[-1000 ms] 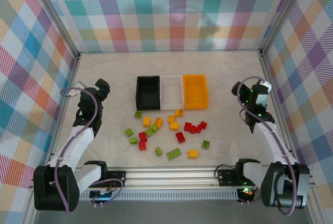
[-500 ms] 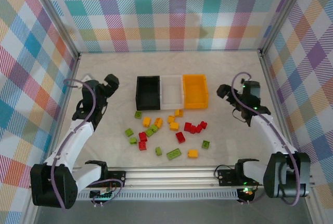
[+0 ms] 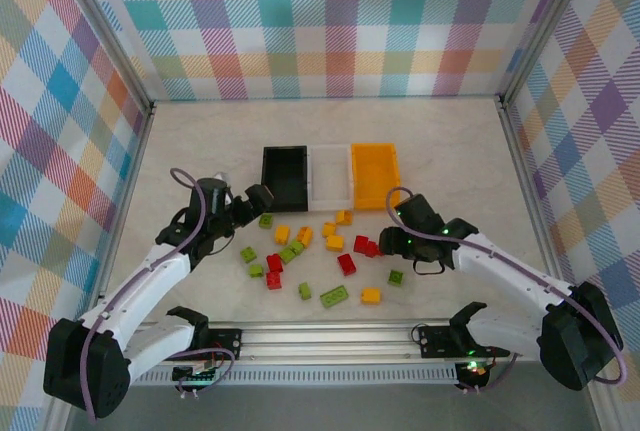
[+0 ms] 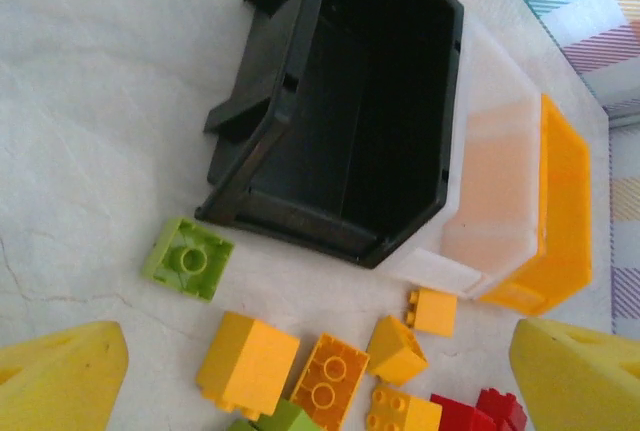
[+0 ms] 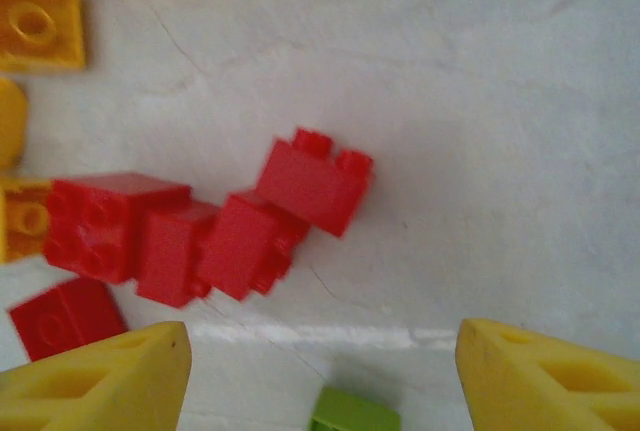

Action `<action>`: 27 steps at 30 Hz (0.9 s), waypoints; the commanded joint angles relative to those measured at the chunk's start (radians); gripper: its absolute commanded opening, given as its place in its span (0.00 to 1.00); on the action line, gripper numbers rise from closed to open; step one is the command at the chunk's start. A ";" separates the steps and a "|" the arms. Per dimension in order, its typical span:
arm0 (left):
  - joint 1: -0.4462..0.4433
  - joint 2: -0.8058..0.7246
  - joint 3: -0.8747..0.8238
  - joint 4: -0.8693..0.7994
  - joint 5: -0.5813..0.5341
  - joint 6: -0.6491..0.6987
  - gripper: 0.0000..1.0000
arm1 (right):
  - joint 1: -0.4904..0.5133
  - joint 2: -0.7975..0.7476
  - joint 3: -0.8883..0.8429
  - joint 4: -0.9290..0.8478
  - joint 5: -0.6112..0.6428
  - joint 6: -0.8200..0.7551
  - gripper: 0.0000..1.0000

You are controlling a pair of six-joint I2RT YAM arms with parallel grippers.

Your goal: Sort the legos into containers by color

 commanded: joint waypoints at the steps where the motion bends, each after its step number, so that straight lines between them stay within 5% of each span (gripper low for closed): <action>1: -0.005 -0.042 -0.033 0.037 0.059 -0.028 0.96 | 0.013 -0.003 -0.026 -0.081 0.011 0.080 0.69; 15: -0.005 -0.062 -0.093 0.059 0.072 -0.029 1.00 | 0.116 0.184 -0.006 -0.059 -0.039 0.172 0.59; 27: -0.005 -0.036 -0.077 0.048 0.057 -0.019 1.00 | 0.136 0.199 0.007 -0.057 -0.064 0.172 0.34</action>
